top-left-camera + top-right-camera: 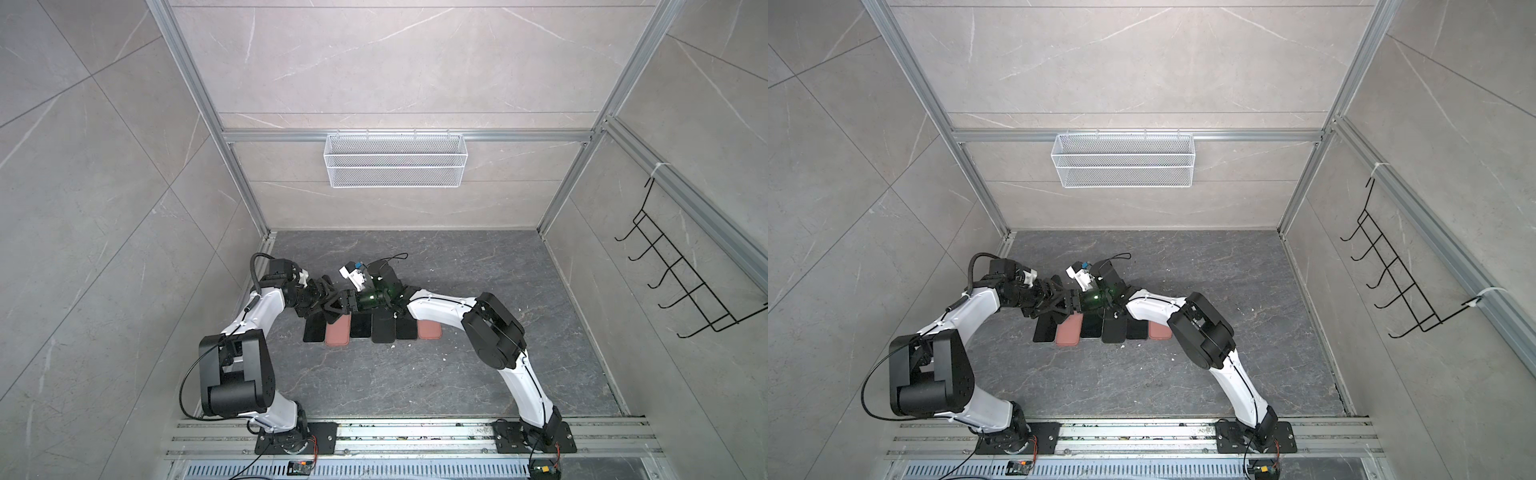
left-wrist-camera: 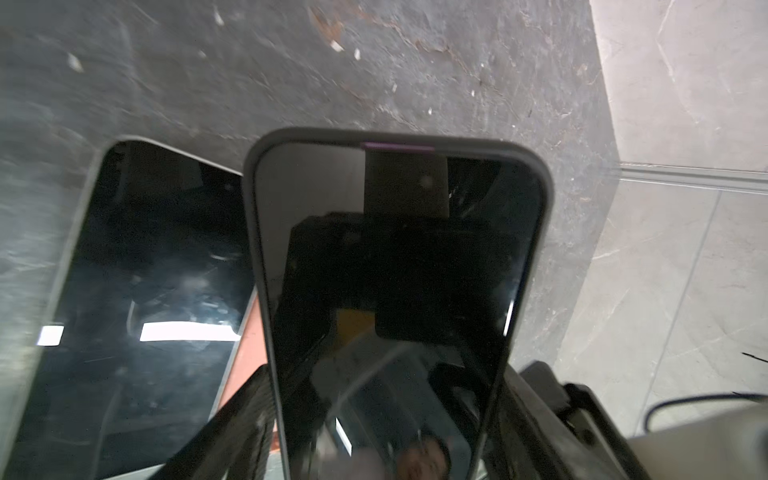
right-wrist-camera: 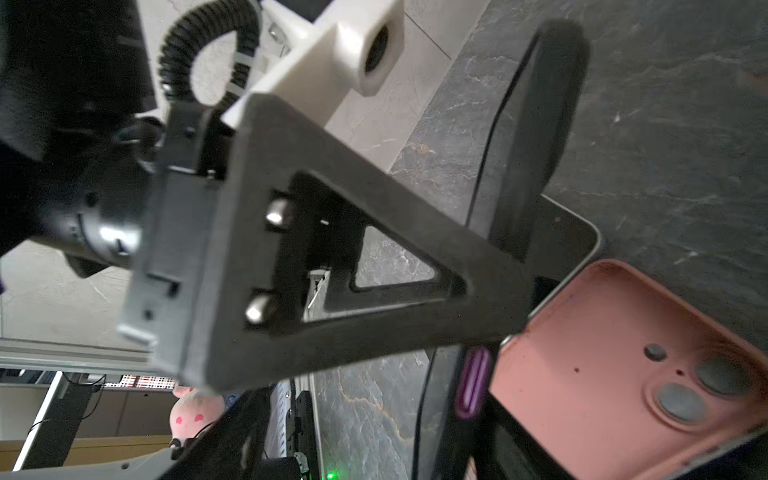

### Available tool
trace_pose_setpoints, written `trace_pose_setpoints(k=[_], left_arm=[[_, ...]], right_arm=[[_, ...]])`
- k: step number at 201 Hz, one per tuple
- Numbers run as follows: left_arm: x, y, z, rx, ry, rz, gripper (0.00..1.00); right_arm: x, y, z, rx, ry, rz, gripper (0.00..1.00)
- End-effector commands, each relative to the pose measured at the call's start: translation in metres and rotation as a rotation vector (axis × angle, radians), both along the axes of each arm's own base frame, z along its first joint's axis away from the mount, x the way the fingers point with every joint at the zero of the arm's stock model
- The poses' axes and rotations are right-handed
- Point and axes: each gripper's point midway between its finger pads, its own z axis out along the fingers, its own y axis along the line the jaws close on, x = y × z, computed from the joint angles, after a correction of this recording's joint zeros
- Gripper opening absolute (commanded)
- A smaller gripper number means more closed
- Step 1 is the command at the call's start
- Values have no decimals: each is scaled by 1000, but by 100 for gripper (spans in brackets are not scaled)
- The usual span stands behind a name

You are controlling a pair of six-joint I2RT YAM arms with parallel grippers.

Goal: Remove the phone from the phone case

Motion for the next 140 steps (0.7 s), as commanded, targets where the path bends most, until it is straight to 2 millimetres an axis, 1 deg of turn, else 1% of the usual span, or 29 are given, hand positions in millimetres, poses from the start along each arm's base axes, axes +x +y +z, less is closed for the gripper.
trace_pose_setpoints(k=[1,12,20,28,38,41,42,62,71,75,81,86,91,95,100,108,119,132,140], left_arm=[[13,-12,35,-46,-121,12,19],[10,-14,34,-45,-122,12,19],[8,-14,35,-49,-125,18,18],[7,-16,36,-57,-133,19,18],[5,-19,38,-62,-141,12,18],[4,-20,39,-62,-142,9,18],[4,-21,39,-62,-144,8,18],[-2,-28,42,-63,-157,2,18],[-3,-33,44,-82,-175,-3,18],[-4,-36,46,-95,-184,-4,20],[-6,-41,49,-111,-203,-12,25],[-6,-45,52,-120,-223,-21,34],[-8,-49,57,-125,-250,-35,48],[-9,-53,61,-127,-271,-46,57],[-11,-56,65,-127,-298,-57,64],[-14,-61,70,-125,-339,-64,74],[-16,-66,80,-135,-406,-65,81],[-16,-73,94,-179,-497,-62,86],[-15,-80,104,-210,-558,-69,89]], right_arm=[[5,2,-6,-12,2,-26,68],[4,1,-7,-16,4,-25,63],[4,0,-6,-17,2,-26,56],[3,-1,-7,-22,4,-31,47],[4,-4,-6,-33,5,-39,32],[3,-5,-7,-39,5,-42,29],[3,-5,-7,-40,6,-42,26],[1,-12,0,-59,-13,-54,8],[0,-17,6,-67,-31,-65,1],[-1,-20,9,-69,-37,-70,0],[-2,-26,13,-68,-45,-75,0],[-3,-31,17,-68,-48,-79,0],[-3,-37,24,-63,-54,-85,0],[-4,-44,28,-60,-53,-88,0],[-5,-53,33,-56,-54,-94,0],[-3,-71,43,-43,-56,-114,0],[2,-99,57,-25,-58,-146,0],[8,-135,74,-4,-61,-182,0],[8,-155,84,12,-66,-187,0]])
